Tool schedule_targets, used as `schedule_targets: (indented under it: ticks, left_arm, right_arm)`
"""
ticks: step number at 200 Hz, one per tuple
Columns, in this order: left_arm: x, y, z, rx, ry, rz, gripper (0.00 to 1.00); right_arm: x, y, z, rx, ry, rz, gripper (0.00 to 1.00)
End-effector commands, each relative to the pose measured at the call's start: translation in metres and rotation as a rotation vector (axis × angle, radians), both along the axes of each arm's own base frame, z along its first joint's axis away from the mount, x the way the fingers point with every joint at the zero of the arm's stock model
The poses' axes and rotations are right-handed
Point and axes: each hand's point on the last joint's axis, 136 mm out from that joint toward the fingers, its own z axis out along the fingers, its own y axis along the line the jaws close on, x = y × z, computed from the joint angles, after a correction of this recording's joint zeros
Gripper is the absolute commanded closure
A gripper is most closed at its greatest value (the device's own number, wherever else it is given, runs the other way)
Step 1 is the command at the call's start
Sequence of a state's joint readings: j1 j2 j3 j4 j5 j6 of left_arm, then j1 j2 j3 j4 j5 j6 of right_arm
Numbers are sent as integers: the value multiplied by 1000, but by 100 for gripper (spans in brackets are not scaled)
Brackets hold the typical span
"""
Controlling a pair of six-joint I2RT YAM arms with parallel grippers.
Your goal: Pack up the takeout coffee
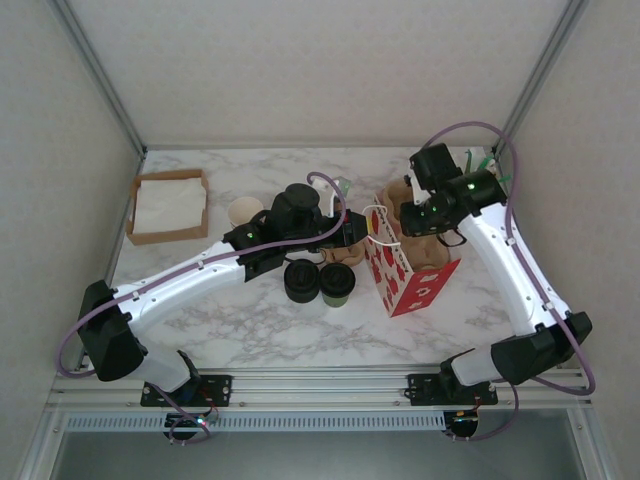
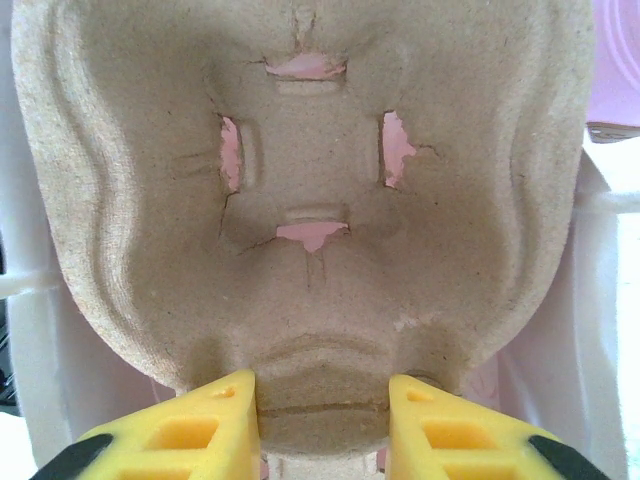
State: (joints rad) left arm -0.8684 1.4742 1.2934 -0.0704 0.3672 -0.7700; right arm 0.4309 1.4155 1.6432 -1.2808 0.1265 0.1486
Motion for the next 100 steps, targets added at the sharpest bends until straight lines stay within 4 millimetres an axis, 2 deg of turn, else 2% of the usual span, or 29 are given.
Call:
schedule_targets:
  ticks: [1,63,100]
  left_arm:
    - [4,1,7,-20,-33,1,100]
    - [3,1,6,-21,-32,3,100]
    - [3,2,6,-21,-33,2,100]
  right_arm:
    - [-11,-2,-8,-12,38,7,69]
    - [-12,-5,-31,-41,85,-8,70]
    - [-14,-3,-37,-38,101,-7,70]
